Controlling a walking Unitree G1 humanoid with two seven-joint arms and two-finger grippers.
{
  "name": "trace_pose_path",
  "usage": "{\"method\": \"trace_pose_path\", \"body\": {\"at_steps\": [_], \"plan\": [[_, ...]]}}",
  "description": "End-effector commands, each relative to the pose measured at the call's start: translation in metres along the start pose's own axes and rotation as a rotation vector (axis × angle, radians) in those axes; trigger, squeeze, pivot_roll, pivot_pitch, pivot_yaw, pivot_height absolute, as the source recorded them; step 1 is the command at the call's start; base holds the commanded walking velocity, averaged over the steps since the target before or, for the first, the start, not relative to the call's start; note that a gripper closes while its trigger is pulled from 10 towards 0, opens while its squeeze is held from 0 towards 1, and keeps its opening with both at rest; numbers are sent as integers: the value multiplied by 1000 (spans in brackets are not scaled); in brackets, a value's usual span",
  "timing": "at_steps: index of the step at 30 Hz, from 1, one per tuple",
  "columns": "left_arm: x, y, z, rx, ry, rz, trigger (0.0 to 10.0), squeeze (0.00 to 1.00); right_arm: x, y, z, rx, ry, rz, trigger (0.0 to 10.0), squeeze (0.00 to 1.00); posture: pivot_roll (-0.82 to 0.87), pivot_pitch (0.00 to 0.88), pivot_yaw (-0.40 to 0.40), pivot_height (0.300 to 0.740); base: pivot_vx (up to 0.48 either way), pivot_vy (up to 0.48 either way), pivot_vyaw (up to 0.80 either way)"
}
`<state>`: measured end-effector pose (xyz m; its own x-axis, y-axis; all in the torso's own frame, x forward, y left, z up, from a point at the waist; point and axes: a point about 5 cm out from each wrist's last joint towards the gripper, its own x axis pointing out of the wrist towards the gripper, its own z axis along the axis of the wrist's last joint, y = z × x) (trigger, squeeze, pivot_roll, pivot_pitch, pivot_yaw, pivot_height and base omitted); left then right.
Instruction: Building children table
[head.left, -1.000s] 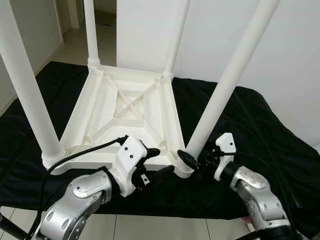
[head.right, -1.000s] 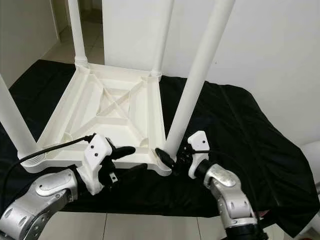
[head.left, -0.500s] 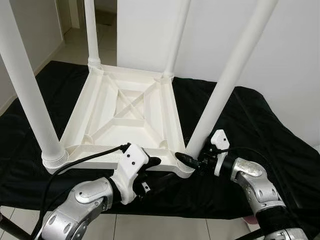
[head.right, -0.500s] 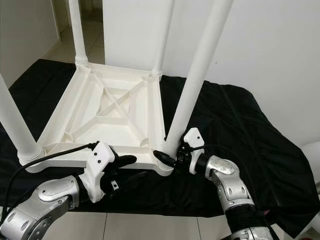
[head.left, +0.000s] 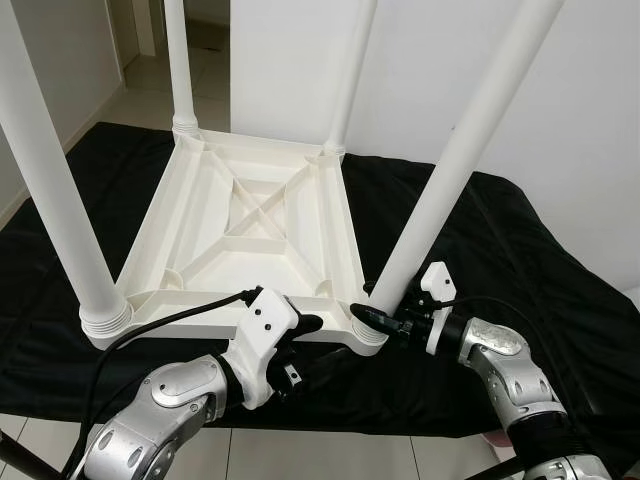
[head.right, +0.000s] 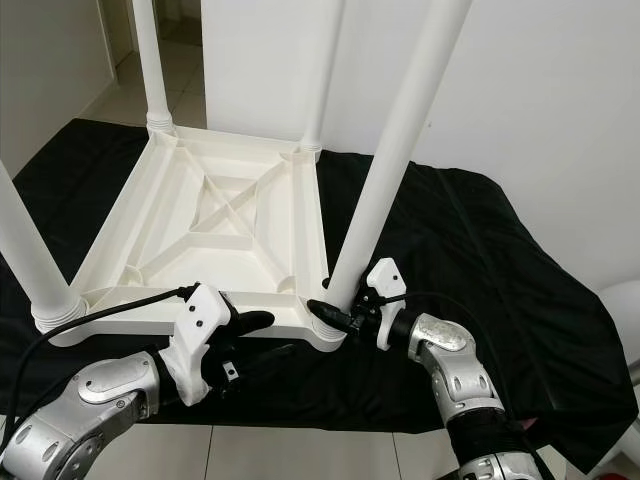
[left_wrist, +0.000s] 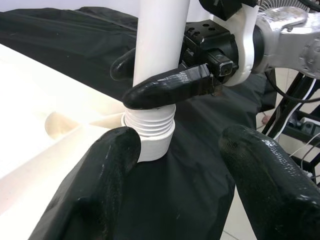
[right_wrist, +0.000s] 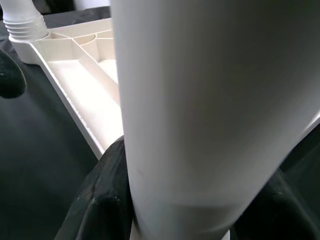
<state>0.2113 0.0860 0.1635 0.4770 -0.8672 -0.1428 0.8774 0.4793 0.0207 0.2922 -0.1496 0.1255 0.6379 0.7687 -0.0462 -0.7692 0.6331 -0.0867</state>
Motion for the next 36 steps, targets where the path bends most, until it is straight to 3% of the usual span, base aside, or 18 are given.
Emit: {"method": "trace_pose_path", "body": {"at_steps": [1, 8, 12, 16, 20, 21, 22, 28, 31, 32, 33, 36], "plan": [[3, -1, -2, 2, 11, 8, 10000, 0, 0, 0, -5, 19, 48, -104, 10000, 0, 42, 0, -124, 740, 0, 0, 0], [4, -3, -2, 0, 10, 6, 10000, 0, 5, 12, -9, 31, 80, -334, 10000, 0, 32, 0, -124, 740, 0, 0, 0], [7, -1, -2, 5, 4, 8, 10000, 0, 10, 19, -14, 89, 118, -607, 10000, 0, 29, 0, -130, 740, 0, 0, 0], [8, 0, -1, 7, 1, 9, 10000, 0, 11, 21, -14, 95, 123, -647, 10000, 0, 29, 0, -130, 740, 0, 0, 0], [9, 0, 1, 9, -4, 10, 10000, 0, 23, 35, -5, 145, 73, -687, 10000, 0, 31, 0, -128, 740, 0, 0, 0], [9, 0, 2, 11, -6, 9, 10000, 0, 27, 39, -1, 158, 44, -668, 10000, 929, 31, 0, -127, 740, 0, 0, 0], [8, 1, 3, 12, -7, 8, 10000, 0, 28, 42, 5, 179, -1, -624, 10000, 1000, 31, 0, -128, 740, 0, 0, 0], [8, 3, 4, 19, -7, 11, 10000, 0, 18, 42, 14, 171, -70, -537, 10000, 1000, 27, 0, -130, 740, 0, 0, 0], [8, 4, 5, 17, -12, 11, 10000, 0, 6, 35, 14, 117, -62, -460, 10000, 1000, 20, 0, -131, 740, 0, 0, 0], [8, 4, 5, 19, -13, 11, 10000, 0, 1, 30, 14, 90, -53, -433, 10000, 98, 14, 0, -135, 740, 0, 0, 0], [9, 4, 4, 23, -14, 13, 10000, 0, -5, 23, 15, 68, -52, -390, 10000, 0, 13, 0, -138, 740, 0, 0, 0], [9, 5, 4, 26, -14, 14, 10000, 0, -9, 19, 16, 56, -52, -368, 10000, 0, 13, 0, -138, 740, 0, 0, 0]]}}
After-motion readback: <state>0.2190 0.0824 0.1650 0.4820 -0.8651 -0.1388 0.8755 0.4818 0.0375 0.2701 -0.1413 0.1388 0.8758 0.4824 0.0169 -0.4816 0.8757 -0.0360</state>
